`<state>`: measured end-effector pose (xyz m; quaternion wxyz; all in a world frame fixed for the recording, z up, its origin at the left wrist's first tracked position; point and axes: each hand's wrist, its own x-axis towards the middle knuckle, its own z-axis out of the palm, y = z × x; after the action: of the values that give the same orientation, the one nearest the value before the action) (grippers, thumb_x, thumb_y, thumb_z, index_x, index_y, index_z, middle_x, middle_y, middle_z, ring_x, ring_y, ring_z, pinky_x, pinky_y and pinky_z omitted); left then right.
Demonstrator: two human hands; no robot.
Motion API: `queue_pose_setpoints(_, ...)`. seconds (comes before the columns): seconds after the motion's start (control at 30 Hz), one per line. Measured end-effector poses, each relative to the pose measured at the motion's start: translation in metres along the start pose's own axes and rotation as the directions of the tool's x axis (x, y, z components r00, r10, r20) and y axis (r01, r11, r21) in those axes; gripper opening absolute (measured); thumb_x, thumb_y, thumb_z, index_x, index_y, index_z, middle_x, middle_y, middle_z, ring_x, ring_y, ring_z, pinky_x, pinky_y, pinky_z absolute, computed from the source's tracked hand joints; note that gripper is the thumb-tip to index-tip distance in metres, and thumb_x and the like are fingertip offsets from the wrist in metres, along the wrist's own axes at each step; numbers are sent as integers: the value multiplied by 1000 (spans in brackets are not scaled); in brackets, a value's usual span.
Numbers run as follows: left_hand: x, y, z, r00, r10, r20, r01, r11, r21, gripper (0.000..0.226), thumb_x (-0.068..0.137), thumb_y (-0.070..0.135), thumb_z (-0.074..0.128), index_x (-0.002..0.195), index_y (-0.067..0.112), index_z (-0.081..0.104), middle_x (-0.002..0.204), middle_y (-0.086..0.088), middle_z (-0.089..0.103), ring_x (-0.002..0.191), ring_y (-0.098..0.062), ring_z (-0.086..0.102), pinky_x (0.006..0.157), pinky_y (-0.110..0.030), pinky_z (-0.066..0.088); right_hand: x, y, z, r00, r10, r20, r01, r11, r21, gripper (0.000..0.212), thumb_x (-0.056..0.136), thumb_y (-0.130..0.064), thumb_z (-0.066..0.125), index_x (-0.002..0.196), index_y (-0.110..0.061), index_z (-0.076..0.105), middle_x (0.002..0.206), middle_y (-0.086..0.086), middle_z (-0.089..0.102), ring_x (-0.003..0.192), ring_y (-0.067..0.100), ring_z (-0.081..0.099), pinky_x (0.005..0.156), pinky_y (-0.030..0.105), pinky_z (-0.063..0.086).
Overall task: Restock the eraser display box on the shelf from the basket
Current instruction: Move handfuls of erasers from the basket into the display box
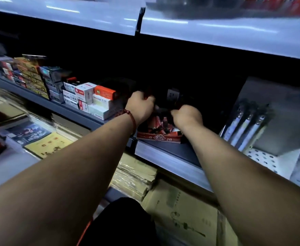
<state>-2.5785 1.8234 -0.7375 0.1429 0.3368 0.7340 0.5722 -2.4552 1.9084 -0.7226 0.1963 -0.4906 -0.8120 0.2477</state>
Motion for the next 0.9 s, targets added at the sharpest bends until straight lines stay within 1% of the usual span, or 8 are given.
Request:
queue_pose_setpoints(0.13,4,-18,7,994,50,100,-60,993,99,22,91,40,65,81,21,64,84,0,72,84,-20,70,81,-37,57,-3,-1,16,988,-150,-29,151,987,62,34,97,-31,64,118,-5,70,121,20,70,116,37,63,87,33,47)
queue_pose_setpoints(0.2,2,-27,3,989,63,133,-75,994,83,23,86,44,68,89,22,68,88,3,74,88,-18,72,87,-40,58,-3,1,23,983,-181,-36,182,981,60,32,96,-31,64,118,-8,70,120,19,71,116,37,63,87,33,47)
queue_pose_setpoints(0.3,-1,-32,-2,974,90,210,-112,989,96,30,80,42,68,102,23,73,96,4,77,93,-16,74,92,-45,59,-3,5,27,985,-173,-17,174,982,70,36,97,-38,63,117,-8,69,120,18,71,115,37,63,84,32,46)
queue_pose_setpoints(0.43,-2,-30,-1,968,189,165,-215,963,160,26,81,34,72,106,25,71,104,4,75,101,-13,69,97,-40,55,-6,6,25,989,-139,-42,143,984,111,39,96,-38,65,114,-5,70,119,20,71,116,37,63,82,31,45)
queue_pose_setpoints(0.57,-4,-27,-1,959,234,159,-259,952,161,56,83,35,75,135,21,60,129,-2,67,120,-15,62,107,-34,48,-4,7,24,996,-83,-25,86,979,185,37,92,-37,68,115,-7,72,116,17,72,113,34,65,77,25,39)
queue_pose_setpoints(0.67,-3,-24,2,960,229,162,-255,953,166,61,84,33,76,140,23,54,133,-2,65,121,-16,61,108,-33,48,-2,9,26,995,-88,-34,94,972,214,36,91,-33,68,116,-8,71,113,15,73,111,33,66,81,28,47)
queue_pose_setpoints(0.8,0,-23,5,978,133,161,-122,990,-77,60,72,28,73,131,22,62,118,-2,73,110,-17,69,100,-37,55,-2,11,25,995,-87,-50,97,956,278,42,92,-40,68,115,-6,72,113,17,73,110,33,67,88,33,51)
queue_pose_setpoints(0.9,1,-15,2,982,2,188,73,917,-393,37,79,11,70,115,14,70,109,-16,75,91,-24,73,80,-34,58,0,12,25,996,-79,-43,89,944,318,48,97,-44,61,112,0,72,112,22,72,109,36,66,86,34,48)
